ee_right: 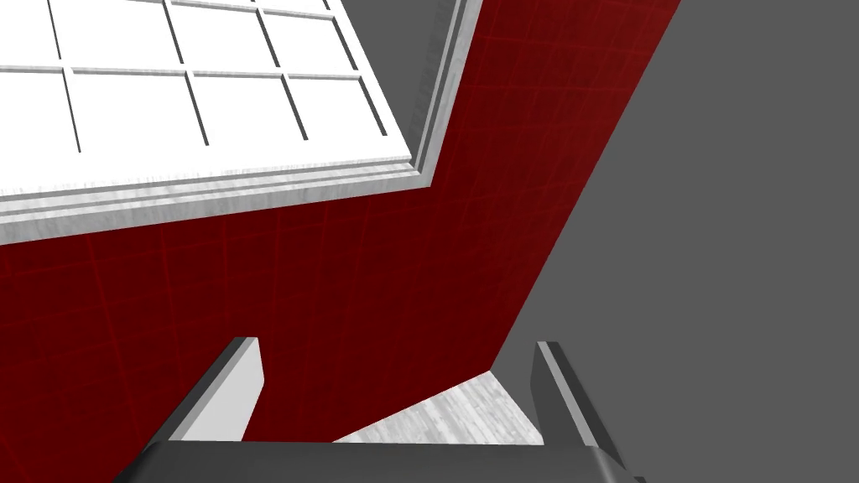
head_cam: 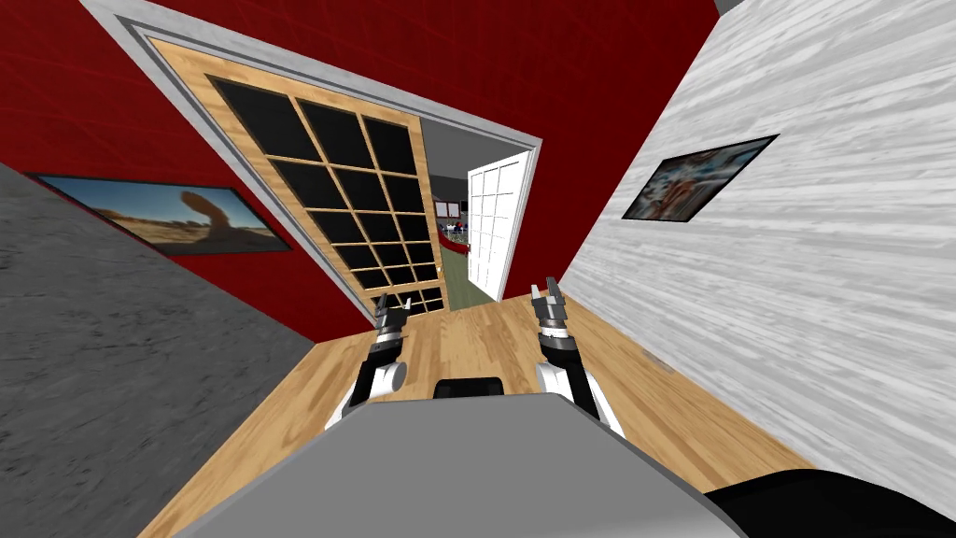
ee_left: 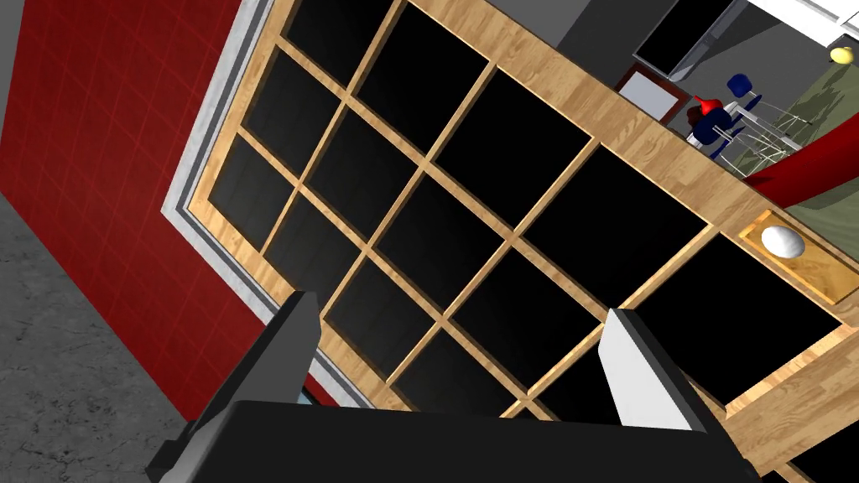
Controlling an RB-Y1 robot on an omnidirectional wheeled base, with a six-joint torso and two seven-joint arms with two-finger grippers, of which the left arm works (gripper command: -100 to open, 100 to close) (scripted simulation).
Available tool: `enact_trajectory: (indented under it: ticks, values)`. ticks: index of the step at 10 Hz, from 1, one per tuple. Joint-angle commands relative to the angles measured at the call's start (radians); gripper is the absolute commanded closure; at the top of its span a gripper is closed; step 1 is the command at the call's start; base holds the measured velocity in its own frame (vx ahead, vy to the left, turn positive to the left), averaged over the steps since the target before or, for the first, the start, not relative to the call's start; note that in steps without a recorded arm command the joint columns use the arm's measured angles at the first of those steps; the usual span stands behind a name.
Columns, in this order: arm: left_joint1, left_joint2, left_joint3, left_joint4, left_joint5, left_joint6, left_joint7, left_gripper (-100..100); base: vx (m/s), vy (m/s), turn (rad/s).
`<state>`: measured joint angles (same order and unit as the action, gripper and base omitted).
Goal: Push the door open
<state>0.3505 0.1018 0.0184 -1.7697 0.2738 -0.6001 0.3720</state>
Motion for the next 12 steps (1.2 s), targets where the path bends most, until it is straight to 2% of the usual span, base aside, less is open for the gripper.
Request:
enact_trajectory:
  ticks: [1,12]
  values:
    - [-0.014,0.001,0.002,0.034,0.018,-0.009,0.027,-100,0.094,0.017,-0.081]
    - [-0.097,0.001,0.008,0.277,0.140,-0.090,0.207,-100,0.098,0.031,-0.082]
